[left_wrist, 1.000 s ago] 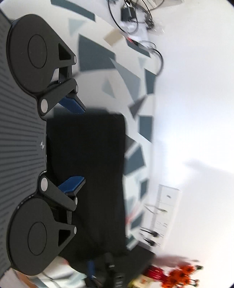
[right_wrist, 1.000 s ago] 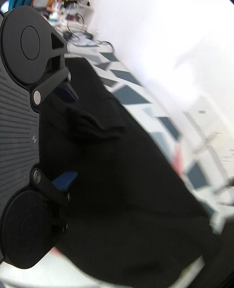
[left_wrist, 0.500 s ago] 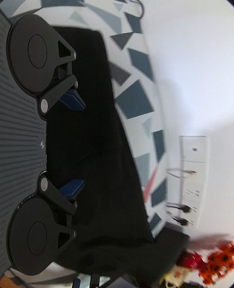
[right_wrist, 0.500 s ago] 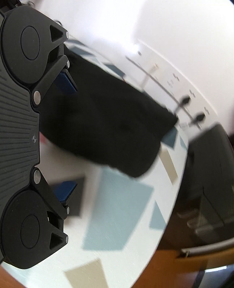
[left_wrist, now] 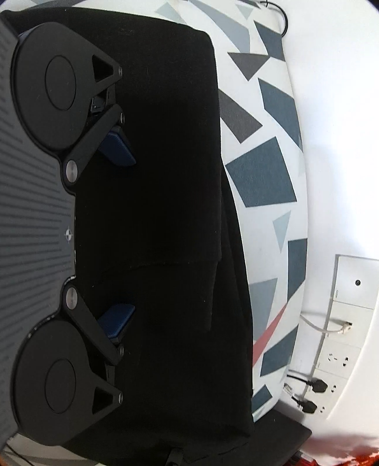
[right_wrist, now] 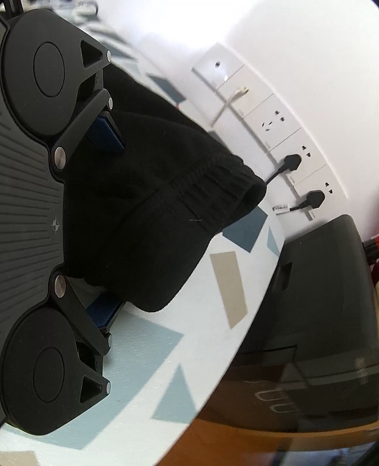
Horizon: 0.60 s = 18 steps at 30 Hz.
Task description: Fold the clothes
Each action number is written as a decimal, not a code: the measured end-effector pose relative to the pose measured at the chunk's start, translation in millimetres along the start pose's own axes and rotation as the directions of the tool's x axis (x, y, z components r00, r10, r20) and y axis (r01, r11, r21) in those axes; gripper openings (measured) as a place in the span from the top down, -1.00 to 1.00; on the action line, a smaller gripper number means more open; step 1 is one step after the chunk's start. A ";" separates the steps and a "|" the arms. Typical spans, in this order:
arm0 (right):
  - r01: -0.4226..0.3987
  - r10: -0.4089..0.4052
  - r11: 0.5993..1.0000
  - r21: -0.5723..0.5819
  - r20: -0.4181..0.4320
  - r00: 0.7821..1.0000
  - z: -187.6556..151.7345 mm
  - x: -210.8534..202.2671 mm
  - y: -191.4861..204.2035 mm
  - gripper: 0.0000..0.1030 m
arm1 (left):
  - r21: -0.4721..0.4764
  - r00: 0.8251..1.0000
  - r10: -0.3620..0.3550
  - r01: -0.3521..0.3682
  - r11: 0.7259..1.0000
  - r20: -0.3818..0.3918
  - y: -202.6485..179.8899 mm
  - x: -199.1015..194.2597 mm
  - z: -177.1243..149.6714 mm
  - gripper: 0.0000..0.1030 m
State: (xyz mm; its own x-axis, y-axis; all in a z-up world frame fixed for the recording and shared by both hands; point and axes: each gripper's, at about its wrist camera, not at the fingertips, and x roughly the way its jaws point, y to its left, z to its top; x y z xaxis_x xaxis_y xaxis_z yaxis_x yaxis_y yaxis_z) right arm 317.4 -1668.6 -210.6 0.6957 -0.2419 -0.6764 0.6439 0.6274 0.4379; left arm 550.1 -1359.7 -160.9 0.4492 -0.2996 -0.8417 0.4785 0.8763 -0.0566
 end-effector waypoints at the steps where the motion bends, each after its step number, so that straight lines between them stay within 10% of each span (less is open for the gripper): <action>1: 0.015 -0.015 1.000 -0.012 0.013 1.000 -1.1 2.2 3.1 -0.99 | 0.021 1.000 0.023 -0.023 1.000 0.015 -4.2 -0.1 -1.0 -1.00; 8: 0.048 -0.049 0.999 0.011 0.089 0.995 -6.5 9.3 9.6 -0.98 | 0.048 0.992 0.111 -0.114 0.992 0.069 -20.1 1.5 -4.2 -1.00; 12: 0.078 -0.078 0.997 0.002 0.091 0.993 -3.7 5.1 16.5 -0.33 | 0.023 0.991 0.118 -0.119 0.993 0.064 -18.8 2.4 -3.0 -1.00; 18: -0.058 0.056 0.998 0.019 0.089 0.994 9.5 -12.4 -3.0 -0.16 | 0.017 0.986 0.152 -0.154 0.988 0.065 -24.5 2.4 -3.1 -1.00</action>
State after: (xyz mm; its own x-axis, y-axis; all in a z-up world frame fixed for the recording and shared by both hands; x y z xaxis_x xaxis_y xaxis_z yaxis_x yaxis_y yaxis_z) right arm 309.8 -1674.5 -198.0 0.7561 -0.2711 -0.5956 0.6085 0.6260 0.4876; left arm 537.1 -1380.6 -163.2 0.5647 -0.1862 -0.8040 0.4163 0.9055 0.0827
